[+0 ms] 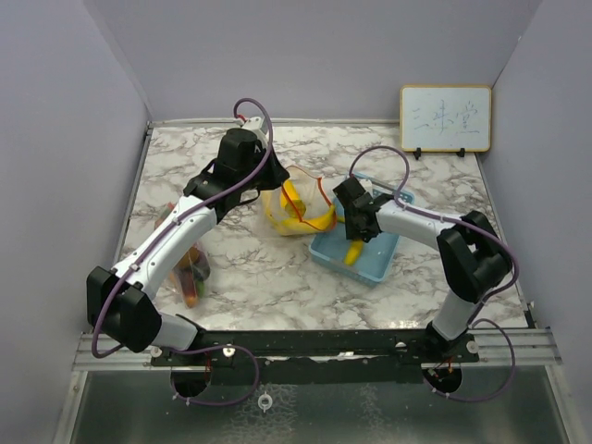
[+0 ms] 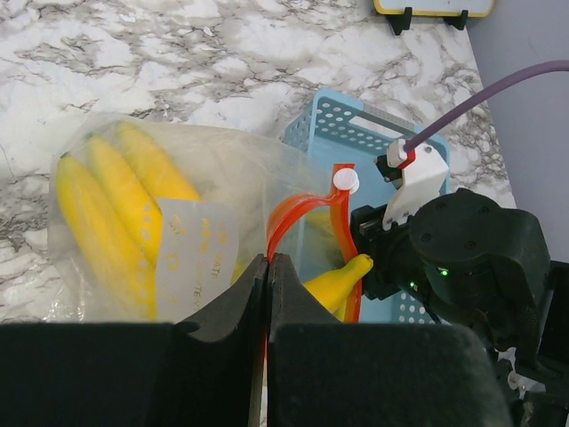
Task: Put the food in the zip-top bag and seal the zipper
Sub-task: Pick up the fake fruit from the bin.
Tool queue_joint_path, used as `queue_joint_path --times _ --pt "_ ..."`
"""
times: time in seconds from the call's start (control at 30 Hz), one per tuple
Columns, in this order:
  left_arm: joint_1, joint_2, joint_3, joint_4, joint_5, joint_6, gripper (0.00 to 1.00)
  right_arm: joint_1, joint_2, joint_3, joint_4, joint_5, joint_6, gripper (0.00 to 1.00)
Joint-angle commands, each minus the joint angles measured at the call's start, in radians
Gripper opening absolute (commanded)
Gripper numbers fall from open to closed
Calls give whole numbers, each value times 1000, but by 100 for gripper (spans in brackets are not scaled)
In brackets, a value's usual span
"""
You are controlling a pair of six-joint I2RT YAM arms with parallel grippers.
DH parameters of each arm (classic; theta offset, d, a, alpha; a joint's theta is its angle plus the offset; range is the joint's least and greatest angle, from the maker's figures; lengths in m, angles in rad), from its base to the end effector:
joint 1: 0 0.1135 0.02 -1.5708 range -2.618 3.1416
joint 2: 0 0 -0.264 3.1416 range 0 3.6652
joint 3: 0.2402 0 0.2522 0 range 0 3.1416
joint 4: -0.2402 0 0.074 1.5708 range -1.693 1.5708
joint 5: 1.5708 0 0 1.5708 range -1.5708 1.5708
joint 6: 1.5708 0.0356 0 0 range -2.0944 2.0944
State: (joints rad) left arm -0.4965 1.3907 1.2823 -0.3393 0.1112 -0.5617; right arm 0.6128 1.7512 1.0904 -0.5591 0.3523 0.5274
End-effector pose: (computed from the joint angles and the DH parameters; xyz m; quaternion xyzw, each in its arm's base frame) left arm 0.2806 -0.1565 0.3590 0.0020 0.8456 -0.3090 0.4352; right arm 0.2807 0.1823 0.1694 -0.0108 0.9698 -0.0525 0.2378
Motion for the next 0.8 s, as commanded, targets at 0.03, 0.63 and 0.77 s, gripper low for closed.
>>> queue_joint_path --times 0.03,0.63,0.77 --pt "4 -11 10 15 28 7 0 -7 -123 -27 10 70 -12 13" --pt "4 53 58 6 118 -8 0 68 -394 51 667 170 -288 2" --pt "4 67 89 -15 125 -13 0 134 -284 84 873 268 -407 2"
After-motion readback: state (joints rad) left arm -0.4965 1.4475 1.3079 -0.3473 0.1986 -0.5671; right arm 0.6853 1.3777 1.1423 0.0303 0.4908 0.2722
